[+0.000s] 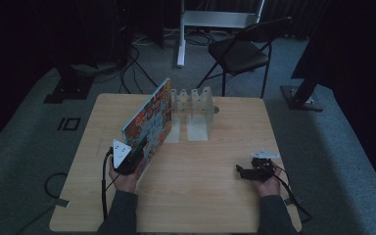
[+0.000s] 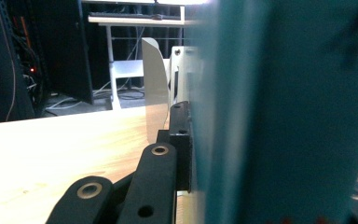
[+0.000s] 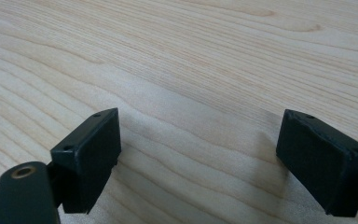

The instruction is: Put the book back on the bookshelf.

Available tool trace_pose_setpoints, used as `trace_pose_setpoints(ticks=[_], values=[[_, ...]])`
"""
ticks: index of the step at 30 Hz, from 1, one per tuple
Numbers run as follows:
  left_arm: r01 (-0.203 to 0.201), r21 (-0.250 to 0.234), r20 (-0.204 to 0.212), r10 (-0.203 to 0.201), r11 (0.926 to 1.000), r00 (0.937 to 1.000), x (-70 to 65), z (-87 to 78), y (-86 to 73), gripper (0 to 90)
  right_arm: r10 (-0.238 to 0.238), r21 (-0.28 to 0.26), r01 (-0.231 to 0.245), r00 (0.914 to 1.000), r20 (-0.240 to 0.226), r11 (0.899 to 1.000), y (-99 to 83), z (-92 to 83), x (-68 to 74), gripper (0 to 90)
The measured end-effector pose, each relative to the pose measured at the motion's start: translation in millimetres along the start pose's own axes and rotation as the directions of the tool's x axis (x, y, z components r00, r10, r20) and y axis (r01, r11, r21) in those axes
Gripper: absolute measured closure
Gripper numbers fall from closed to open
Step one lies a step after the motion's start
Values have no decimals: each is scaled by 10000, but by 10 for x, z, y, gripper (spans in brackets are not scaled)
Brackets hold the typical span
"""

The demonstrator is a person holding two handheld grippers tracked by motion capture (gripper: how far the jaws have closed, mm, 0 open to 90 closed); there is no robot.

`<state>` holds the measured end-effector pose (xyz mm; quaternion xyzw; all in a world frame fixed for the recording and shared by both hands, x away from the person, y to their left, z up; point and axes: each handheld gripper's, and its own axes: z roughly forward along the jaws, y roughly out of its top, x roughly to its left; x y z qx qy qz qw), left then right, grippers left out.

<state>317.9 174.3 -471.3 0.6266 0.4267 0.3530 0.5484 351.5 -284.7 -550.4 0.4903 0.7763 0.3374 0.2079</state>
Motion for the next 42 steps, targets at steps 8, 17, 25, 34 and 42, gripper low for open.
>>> trace_pose_setpoints(ticks=[8, 17, 25, 34, 42], values=[[46, -10, -126, -46, 10000, 9999, -26, 46, 4, 812, -5, 1, 5, 10000, 1, 10000, 0, 0, 0, 132], [71, -58, -306, -73, 10000, 9995, -57, 73, 0, 812, 6, 5, -6, 10000, -3, 10000, 0, -1, 1, 132], [253, -77, -460, -257, 9996, 9986, -61, 92, -8, 812, 2, 3, -2, 10000, -2, 10000, 0, 0, 1, 132], [423, -104, -551, -429, 9990, 9976, -61, 111, -3, 812, -2, 1, 2, 10000, -2, 10000, 0, 0, 1, 132], [373, -129, -665, -380, 9992, 9971, -93, 138, -7, 812, -2, 0, 2, 10000, -2, 10000, 0, 0, 0, 133]])
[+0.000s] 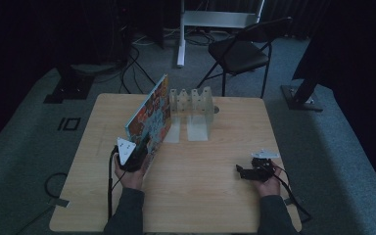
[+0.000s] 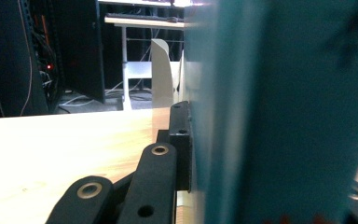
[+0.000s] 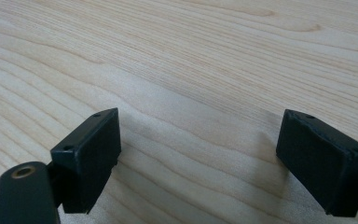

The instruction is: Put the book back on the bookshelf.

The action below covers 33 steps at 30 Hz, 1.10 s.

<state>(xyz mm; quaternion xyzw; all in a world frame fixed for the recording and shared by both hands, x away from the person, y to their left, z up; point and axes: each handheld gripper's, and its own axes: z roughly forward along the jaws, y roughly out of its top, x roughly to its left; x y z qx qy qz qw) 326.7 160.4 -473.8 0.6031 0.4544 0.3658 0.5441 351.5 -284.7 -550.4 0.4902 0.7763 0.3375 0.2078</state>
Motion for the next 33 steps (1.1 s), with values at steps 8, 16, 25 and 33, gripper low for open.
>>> trace_pose_setpoints(ticks=[8, 16, 25, 33], values=[[89, -37, -140, -90, 10000, 9999, -23, 32, -5, 812, -2, 0, 2, 10000, -1, 10000, 0, 0, 0, 132], [-71, -37, -313, 70, 10000, 9995, -85, 72, 9, 812, -4, -1, 4, 10000, 0, 10000, 0, 0, 0, 133], [-195, -18, -434, 194, 9998, 9989, -111, 102, 15, 812, 5, 3, -5, 10000, -2, 10000, 0, 0, 0, 132], [-256, -28, -559, 254, 9997, 9981, -117, 119, 20, 812, -1, 3, 1, 10000, -1, 10000, 0, 0, 0, 132]])
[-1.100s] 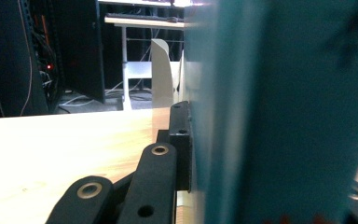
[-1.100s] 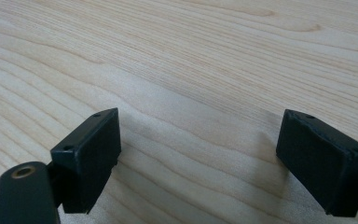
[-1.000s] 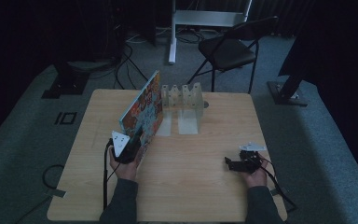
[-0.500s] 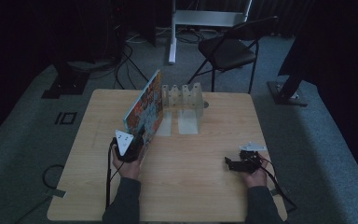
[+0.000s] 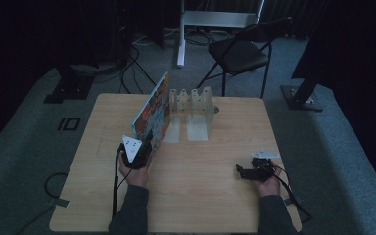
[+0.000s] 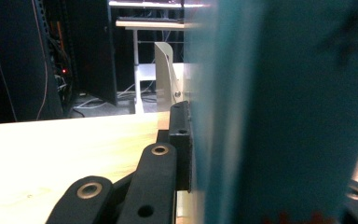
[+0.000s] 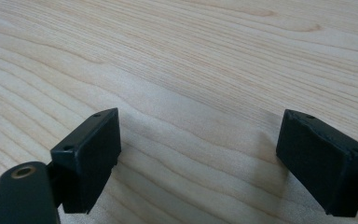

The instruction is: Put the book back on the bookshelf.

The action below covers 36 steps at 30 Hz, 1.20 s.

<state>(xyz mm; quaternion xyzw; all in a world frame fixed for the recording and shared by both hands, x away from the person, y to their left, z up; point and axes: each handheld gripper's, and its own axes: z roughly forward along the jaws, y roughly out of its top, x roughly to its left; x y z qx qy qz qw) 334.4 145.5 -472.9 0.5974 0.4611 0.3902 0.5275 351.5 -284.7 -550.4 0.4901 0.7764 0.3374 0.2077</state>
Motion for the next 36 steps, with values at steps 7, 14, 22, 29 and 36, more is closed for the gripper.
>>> trace_pose_setpoints(ticks=[7, 14, 22, 29, 36], values=[[-78, -2, -58, 78, 10000, 10000, -16, 8, 2, 812, -3, -4, 3, 10000, 3, 10000, 0, 0, 0, 132], [-178, -13, -141, 178, 9998, 9997, -39, 11, 2, 812, -4, -1, 4, 10000, 0, 10000, 0, 0, -1, 132], [-213, -59, -220, 211, 9998, 9995, -33, 10, 5, 812, -3, -2, 3, 10000, 0, 10000, 0, 0, 0, 132], [-112, -99, -319, 109, 9999, 9994, -35, 19, 8, 812, 2, -2, -2, 10000, -1, 10000, 0, 0, 0, 132], [-81, -138, -500, 74, 9999, 9987, -58, 32, 2, 812, 1, -2, -1, 10000, -1, 10000, 0, 0, 0, 132]])
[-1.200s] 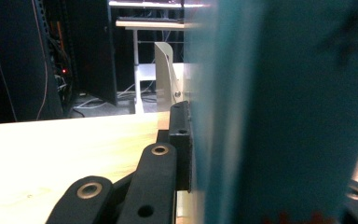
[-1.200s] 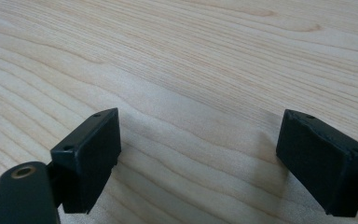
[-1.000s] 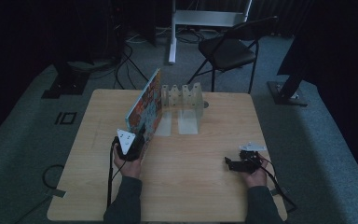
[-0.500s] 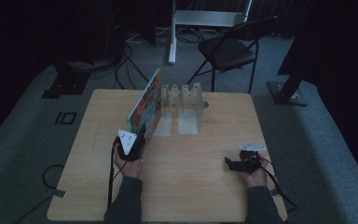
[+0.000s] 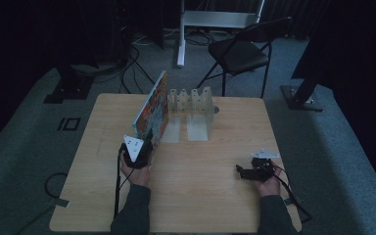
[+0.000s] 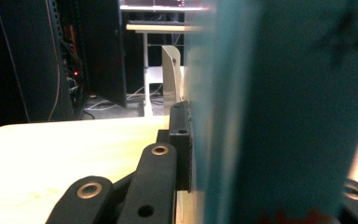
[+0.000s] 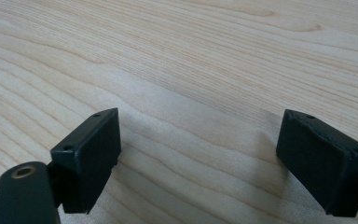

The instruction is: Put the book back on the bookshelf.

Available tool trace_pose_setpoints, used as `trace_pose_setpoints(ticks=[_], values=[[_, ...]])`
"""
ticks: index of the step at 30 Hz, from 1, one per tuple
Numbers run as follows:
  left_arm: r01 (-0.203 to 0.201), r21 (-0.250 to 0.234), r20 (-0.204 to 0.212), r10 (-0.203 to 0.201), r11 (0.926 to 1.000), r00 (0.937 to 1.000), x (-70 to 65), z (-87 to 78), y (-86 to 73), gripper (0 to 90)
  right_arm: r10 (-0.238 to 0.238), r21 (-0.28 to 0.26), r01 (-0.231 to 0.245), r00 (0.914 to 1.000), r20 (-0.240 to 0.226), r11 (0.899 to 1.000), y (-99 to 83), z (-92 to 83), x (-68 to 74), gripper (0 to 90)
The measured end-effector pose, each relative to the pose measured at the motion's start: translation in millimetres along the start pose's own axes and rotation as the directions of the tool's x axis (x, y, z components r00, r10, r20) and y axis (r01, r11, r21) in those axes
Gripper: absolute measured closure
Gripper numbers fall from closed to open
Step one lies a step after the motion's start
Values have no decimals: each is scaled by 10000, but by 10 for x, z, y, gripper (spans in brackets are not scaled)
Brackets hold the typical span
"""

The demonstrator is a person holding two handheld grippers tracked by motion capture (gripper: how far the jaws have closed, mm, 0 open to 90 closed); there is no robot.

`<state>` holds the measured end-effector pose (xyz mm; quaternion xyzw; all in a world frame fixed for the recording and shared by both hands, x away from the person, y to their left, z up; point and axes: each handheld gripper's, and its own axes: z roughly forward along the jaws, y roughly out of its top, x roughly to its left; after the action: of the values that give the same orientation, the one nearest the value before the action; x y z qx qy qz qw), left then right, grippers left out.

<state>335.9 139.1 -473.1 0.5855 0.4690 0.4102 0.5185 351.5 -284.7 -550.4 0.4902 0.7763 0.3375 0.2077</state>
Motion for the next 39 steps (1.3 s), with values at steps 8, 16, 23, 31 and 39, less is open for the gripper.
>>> trace_pose_setpoints(ticks=[8, 16, 23, 31, 39], values=[[13, -13, -189, -13, 10000, 9998, -23, 13, -9, 812, -8, -1, 8, 10000, 3, 10000, 0, 0, 0, 132], [76, -111, -361, -80, 9999, 9993, -36, 13, -21, 812, -5, -2, 5, 10000, 3, 10000, 0, 0, 0, 132], [122, -115, -470, -127, 9999, 9988, -59, 39, -36, 812, -5, 0, 5, 10000, 4, 10000, 0, 0, 0, 132], [-53, -123, -524, 46, 9999, 9986, -94, 88, -47, 812, -6, -2, 6, 10000, 4, 10000, 0, 0, 0, 132], [-96, -312, -487, 80, 9995, 9988, -143, 112, -68, 812, -8, 3, 8, 10000, -14, 10000, 0, 0, 1, 132]])
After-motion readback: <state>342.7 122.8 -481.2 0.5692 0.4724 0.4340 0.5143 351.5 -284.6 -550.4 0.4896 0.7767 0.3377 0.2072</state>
